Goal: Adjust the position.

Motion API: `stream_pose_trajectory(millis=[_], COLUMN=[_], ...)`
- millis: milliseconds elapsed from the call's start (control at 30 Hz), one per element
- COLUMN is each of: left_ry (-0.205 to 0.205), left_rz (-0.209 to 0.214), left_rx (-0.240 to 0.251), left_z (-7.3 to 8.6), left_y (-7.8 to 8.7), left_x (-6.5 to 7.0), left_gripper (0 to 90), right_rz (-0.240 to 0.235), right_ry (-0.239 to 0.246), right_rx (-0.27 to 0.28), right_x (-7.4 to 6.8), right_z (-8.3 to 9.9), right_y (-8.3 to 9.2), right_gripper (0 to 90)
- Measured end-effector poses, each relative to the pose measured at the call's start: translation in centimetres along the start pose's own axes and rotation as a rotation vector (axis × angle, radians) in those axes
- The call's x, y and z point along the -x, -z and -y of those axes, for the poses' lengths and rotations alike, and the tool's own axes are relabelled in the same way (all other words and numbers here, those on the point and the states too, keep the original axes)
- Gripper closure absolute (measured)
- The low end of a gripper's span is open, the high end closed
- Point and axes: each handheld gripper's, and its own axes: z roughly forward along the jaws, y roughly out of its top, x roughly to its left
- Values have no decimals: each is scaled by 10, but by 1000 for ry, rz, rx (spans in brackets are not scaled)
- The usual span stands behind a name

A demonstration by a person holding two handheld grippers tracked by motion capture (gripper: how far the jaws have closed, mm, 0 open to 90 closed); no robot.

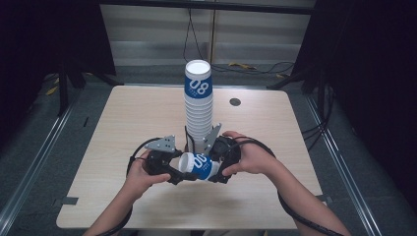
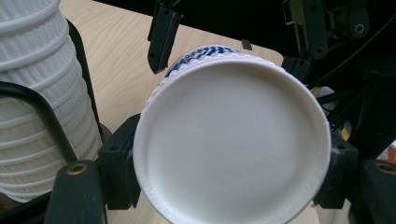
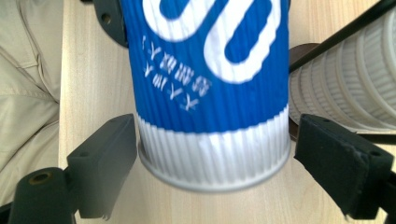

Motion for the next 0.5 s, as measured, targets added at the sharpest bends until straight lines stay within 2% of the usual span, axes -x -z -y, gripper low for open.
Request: stream_pose_trajectory(millis=[233,300,500], left_ry=[4,7,8], left_rz=[-10,-12,-18], left_rx=[8,9,7], left_z=[-1,-1,0], left_y=[5,5,6], left_x=[-1,-1,-3], left_gripper=[270,269,270], right_rz=[18,27,38], right_ry=[-60,-48,-107], right_rx=[87,121,185], right_x=[2,4,3], right_z=[15,20,33], right_y=[5,5,6], right_gripper=[122,121,121])
